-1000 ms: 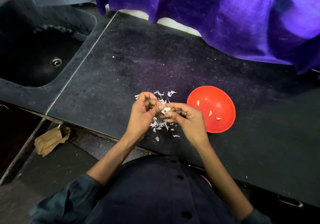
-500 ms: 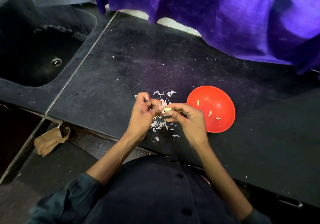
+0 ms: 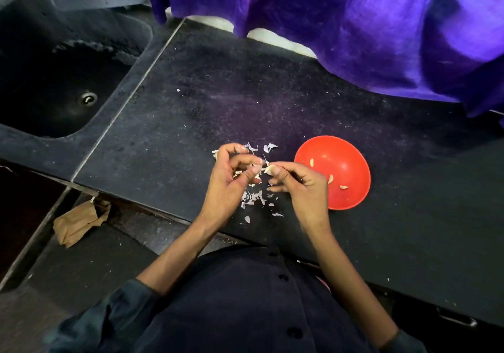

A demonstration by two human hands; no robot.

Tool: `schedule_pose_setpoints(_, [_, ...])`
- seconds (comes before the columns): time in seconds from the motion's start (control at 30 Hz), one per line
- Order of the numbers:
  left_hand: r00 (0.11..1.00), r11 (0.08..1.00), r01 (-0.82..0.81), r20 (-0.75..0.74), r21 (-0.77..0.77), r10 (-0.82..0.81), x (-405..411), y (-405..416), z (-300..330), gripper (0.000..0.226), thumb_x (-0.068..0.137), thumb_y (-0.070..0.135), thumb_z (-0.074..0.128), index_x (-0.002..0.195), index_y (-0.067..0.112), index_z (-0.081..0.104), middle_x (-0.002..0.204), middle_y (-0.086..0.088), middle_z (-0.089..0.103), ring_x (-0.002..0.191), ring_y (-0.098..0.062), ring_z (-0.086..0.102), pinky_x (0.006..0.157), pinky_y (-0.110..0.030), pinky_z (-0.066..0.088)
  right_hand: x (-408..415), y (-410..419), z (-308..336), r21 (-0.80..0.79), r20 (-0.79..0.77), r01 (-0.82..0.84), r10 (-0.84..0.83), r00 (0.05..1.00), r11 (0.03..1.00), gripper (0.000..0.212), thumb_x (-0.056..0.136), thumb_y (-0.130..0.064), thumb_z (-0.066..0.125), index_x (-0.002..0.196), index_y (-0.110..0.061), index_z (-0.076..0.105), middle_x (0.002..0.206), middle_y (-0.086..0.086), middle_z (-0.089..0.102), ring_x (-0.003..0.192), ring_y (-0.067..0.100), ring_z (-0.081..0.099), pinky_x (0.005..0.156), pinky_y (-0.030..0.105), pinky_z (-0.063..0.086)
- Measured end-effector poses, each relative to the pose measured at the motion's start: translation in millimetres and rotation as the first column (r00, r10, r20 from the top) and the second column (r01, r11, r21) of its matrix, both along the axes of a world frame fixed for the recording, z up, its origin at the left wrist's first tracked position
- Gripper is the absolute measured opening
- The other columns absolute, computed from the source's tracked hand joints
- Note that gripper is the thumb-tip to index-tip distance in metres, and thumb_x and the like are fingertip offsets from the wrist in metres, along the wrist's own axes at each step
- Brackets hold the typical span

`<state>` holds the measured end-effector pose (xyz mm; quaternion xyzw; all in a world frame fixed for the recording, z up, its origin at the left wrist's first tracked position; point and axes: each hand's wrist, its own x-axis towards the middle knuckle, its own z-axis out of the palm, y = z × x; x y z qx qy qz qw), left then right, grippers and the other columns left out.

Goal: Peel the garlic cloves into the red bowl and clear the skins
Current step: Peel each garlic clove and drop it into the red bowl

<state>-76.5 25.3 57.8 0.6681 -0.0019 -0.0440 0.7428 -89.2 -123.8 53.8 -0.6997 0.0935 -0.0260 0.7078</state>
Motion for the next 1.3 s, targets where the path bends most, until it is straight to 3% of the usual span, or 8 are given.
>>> schedule_pose_setpoints(0.13, [0.999, 0.998, -0.018, -0.035, 0.063, 0.02, -1.1, -1.3, 1.5, 0.046, 0.078, 0.006, 0.078, 0.105, 0.021, 0.045, 0.087, -0.004, 0.073, 0.088, -0.025, 0.067, 0.091, -0.053, 0.052, -1.3, 1.9, 0.5, 0.001, -0.029, 0.008, -0.008, 1.0, 1.0, 0.013, 0.09, -0.007, 0.065, 0.099, -0.001, 0.073, 0.088, 0.014, 0.073, 0.07, 0.014, 0.067, 0.06, 0.03, 0.058])
schedule_pose_setpoints(0.3, [0.997, 0.979, -0.071, 0.002, 0.191, 0.072, -0.6, -0.4, 0.2, 0.044, 0.081, 0.013, 0.077, 0.103, 0.031, 0.044, 0.084, 0.0, 0.074, 0.086, -0.02, 0.07, 0.089, -0.055, 0.051, -2.0, 5.1, 0.4, 0.065, -0.087, -0.01, 0.015, 0.996, 0.998, 0.014, 0.089, -0.009, 0.066, 0.098, -0.001, 0.073, 0.084, 0.005, 0.072, 0.069, 0.012, 0.067, 0.059, 0.026, 0.056])
schedule_pose_setpoints(0.43, [0.995, 0.957, -0.095, 0.039, 0.274, 0.088, -2.4, -1.3, 0.6, 0.041, 0.085, 0.017, 0.074, 0.101, 0.034, 0.04, 0.083, 0.008, 0.074, 0.085, -0.008, 0.069, 0.09, -0.043, 0.052, -1.7, 6.6, 1.1, 0.073, -0.103, -0.023, 0.031, 0.994, 0.997, 0.007, 0.089, -0.008, 0.067, 0.091, -0.008, 0.074, 0.083, 0.001, 0.072, 0.067, 0.011, 0.066, 0.059, 0.027, 0.056])
schedule_pose_setpoints(0.57, [0.988, 0.916, -0.148, 0.103, 0.372, 0.117, -3.4, -2.8, 1.9, 0.039, 0.087, 0.007, 0.069, 0.096, 0.023, 0.034, 0.077, 0.011, 0.072, 0.074, 0.001, 0.065, 0.073, -0.015, 0.048, -2.3, 8.8, 2.9, 0.102, -0.095, -0.021, 0.031, 0.995, 0.995, 0.011, 0.085, -0.001, 0.069, 0.091, -0.01, 0.072, 0.081, 0.002, 0.073, 0.067, 0.013, 0.068, 0.062, 0.025, 0.057])
schedule_pose_setpoints(0.7, [0.987, 0.911, -0.156, 0.101, 0.382, 0.126, -2.6, -1.8, 2.3, 0.043, 0.086, -0.003, 0.064, 0.09, 0.019, 0.028, 0.075, 0.006, 0.071, 0.07, -0.007, 0.065, 0.068, -0.013, 0.047, -3.6, 8.4, 0.6, 0.042, -0.07, -0.077, 0.08, 0.994, 0.996, 0.013, 0.085, 0.001, 0.068, 0.088, -0.011, 0.073, 0.078, 0.0, 0.073, 0.065, 0.012, 0.068, 0.062, 0.024, 0.057])
schedule_pose_setpoints(0.9, [0.992, 0.988, -0.079, -0.089, 0.135, 0.091, 4.8, 3.4, -2.0, 0.047, 0.086, -0.012, 0.059, 0.085, 0.02, 0.026, 0.064, 0.0, 0.069, 0.055, -0.021, 0.066, 0.065, -0.032, 0.057, -3.5, 6.8, -3.3, -0.079, -0.01, -0.13, 0.13, 0.991, 0.988, 0.022, 0.086, 0.002, 0.067, 0.087, -0.02, 0.071, 0.085, 0.012, 0.073, 0.067, 0.015, 0.069, 0.066, 0.026, 0.058])
schedule_pose_setpoints(1.07, [0.951, 0.973, -0.079, -0.31, -0.218, 0.008, 7.1, 2.1, -3.6, 0.042, 0.088, -0.017, 0.053, 0.088, 0.016, 0.026, 0.06, -0.008, 0.068, 0.047, -0.019, 0.062, 0.05, -0.027, 0.055, -3.3, 7.2, -5.2, -0.09, 0.014, -0.144, 0.146, 0.989, 0.985, 0.023, 0.087, 0.002, 0.065, 0.09, -0.02, 0.071, 0.091, 0.017, 0.071, 0.072, 0.026, 0.071, 0.066, 0.028, 0.058])
schedule_pose_setpoints(1.3, [0.961, 0.96, -0.069, -0.278, -0.271, -0.009, 3.8, 1.9, 0.0, 0.036, 0.088, -0.007, 0.06, 0.106, 0.013, 0.038, 0.074, -0.008, 0.068, 0.063, -0.017, 0.063, 0.064, -0.032, 0.058, -1.9, 3.2, -8.3, 0.007, -0.042, -0.057, 0.057, 0.998, 0.998, 0.019, 0.089, 0.003, 0.063, 0.106, -0.003, 0.069, 0.083, 0.002, 0.068, 0.067, 0.006, 0.066, 0.066, 0.028, 0.059])
